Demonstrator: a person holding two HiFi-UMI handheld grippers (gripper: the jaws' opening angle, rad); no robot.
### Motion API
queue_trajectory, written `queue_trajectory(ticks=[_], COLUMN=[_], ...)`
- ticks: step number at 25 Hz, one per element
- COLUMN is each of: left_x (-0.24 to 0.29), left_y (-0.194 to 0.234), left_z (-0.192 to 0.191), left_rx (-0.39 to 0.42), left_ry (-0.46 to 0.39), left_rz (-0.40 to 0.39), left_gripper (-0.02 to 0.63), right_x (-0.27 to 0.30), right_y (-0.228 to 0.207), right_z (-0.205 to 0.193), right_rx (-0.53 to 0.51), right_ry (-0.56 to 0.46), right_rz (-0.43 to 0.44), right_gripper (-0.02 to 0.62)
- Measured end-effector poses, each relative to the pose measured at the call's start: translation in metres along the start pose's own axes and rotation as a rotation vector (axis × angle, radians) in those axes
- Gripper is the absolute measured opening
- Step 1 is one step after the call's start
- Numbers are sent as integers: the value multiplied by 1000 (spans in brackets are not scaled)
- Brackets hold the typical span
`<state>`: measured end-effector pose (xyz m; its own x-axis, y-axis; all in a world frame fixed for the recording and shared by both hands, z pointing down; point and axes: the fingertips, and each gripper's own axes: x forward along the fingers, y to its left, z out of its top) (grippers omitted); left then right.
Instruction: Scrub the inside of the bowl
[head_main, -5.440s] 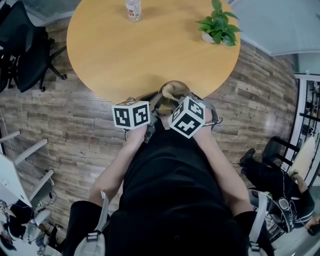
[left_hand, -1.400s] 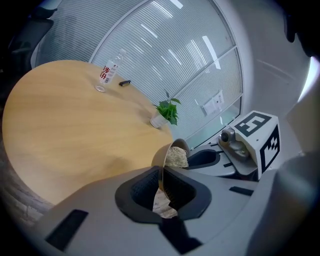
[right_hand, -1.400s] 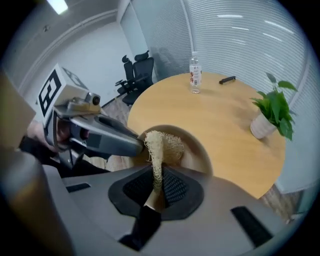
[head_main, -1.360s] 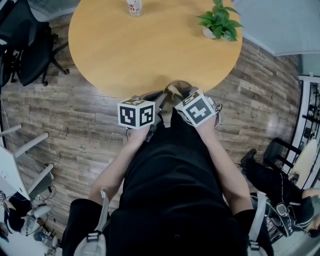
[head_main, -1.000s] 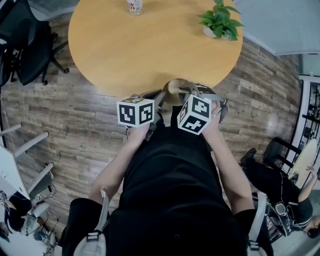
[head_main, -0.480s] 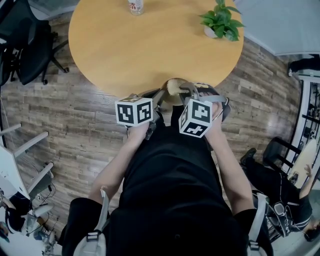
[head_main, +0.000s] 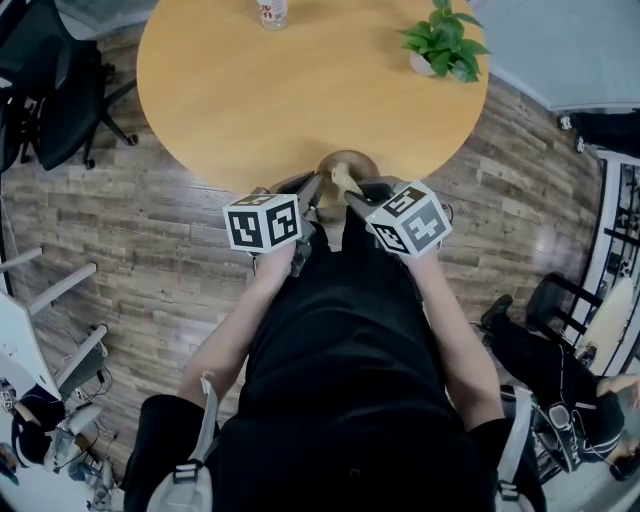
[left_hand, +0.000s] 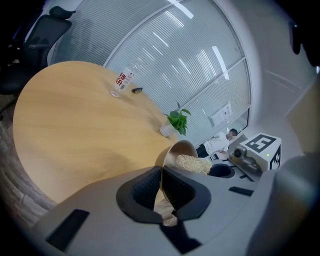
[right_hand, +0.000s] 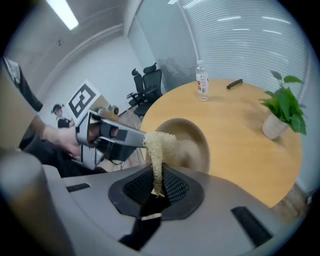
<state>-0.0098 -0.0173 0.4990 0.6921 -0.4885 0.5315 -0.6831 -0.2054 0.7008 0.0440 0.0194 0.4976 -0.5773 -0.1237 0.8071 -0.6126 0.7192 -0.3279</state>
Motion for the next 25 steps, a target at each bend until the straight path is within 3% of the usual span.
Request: queue_trajectory(ticks=[3,5,15,18,23,25], left_x=[1,3,2,2,2,1], left_y=[-4,-7,-16,-17,-17,-17], left_z=[1,1,-3,-3,-1,-1], left_rx=[2,19,93,92,82,68], left_ry=[1,14,61,60,52,44], left_rz=[-17,-22,-29,-35,-37,-43], left_gripper=[21,21,26,26,25,23], right_x=[2,4,7,0,-4,-4], right_y=[9,9,-23,-28,-28,-27], right_z=[11,15,-1,5,15,17], right_rx=[149,172,-17,-158,-610,-728], right_ry=[-106,-131,109,156,239,259], right_rz=[86,97,-160,-252,-362,-384], right_gripper=[37,37,37,37,37,37])
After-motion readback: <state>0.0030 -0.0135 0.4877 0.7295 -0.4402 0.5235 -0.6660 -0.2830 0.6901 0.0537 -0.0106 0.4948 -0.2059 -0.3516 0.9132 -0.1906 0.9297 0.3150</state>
